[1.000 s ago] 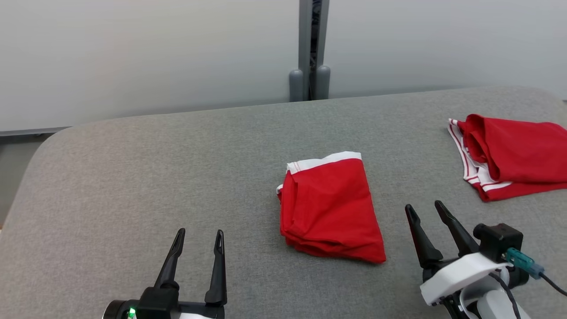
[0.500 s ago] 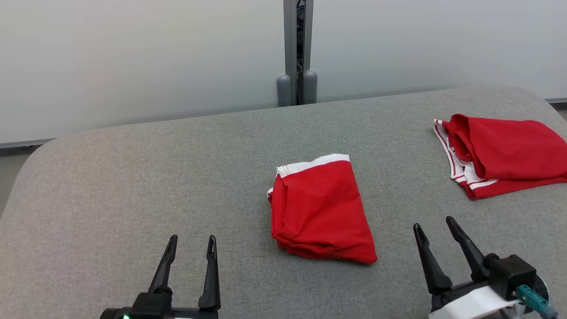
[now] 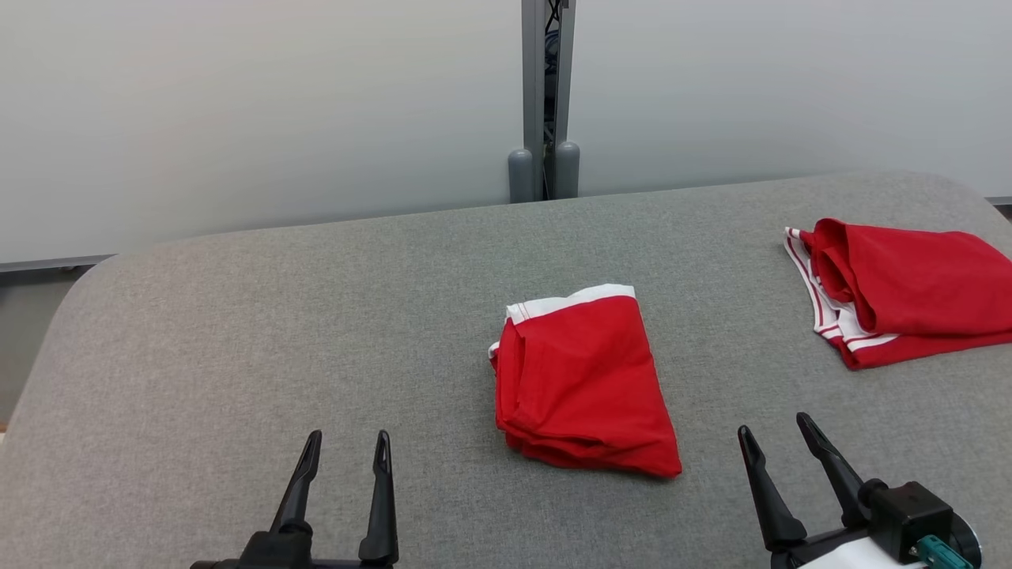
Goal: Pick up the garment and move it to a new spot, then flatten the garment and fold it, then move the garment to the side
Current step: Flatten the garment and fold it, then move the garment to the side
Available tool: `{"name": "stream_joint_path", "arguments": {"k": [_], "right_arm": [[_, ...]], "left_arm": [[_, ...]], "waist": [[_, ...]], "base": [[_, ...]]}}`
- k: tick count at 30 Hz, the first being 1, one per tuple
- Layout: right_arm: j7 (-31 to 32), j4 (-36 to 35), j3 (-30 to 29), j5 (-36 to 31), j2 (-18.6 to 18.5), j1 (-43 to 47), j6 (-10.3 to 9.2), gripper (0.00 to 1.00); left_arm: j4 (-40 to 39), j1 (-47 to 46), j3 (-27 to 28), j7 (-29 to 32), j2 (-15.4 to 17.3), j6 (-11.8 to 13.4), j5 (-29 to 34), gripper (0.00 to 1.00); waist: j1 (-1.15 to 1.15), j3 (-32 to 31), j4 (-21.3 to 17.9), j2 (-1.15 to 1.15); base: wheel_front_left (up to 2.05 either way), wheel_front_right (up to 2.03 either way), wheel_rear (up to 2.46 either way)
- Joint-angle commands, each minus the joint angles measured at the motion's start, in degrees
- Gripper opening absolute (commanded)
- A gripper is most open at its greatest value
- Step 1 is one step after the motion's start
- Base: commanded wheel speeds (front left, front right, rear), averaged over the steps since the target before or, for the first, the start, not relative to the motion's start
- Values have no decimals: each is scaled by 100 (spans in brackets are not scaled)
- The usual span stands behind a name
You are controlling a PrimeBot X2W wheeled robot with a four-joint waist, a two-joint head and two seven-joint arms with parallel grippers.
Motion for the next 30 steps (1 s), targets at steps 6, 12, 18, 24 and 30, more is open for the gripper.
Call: {"name": "stream_joint_path", "arguments": {"k": [6, 12, 18, 24, 30], "right_arm": [[-32, 24, -24, -13, 18, 26, -3, 100], [-32, 316, 53, 249, 70, -267, -2, 100], [-32, 1220, 376, 1193, -5, -900, -3, 100], [219, 2282, 909, 2349, -347, -1740, -2, 100], [513, 2679, 1321, 3407, -634, -2324, -3, 100]], "left_arm": [[24, 52, -5, -20, 17, 20, 60, 100], [42, 22, -51, -20, 18, 26, 71, 100], [77, -70, -110, -20, 17, -18, 110, 100], [113, -150, -201, -20, 21, -32, 160, 100], [104, -276, -315, -20, 18, -11, 153, 100]], "waist": [[0, 14, 69, 0], [0, 78, 140, 0], [0, 155, 298, 0], [0, 309, 548, 0], [0, 597, 807, 0]], "base": [[0, 0, 0], [0, 0, 0], [0, 0, 0], [0, 0, 0], [0, 0, 0]]}}
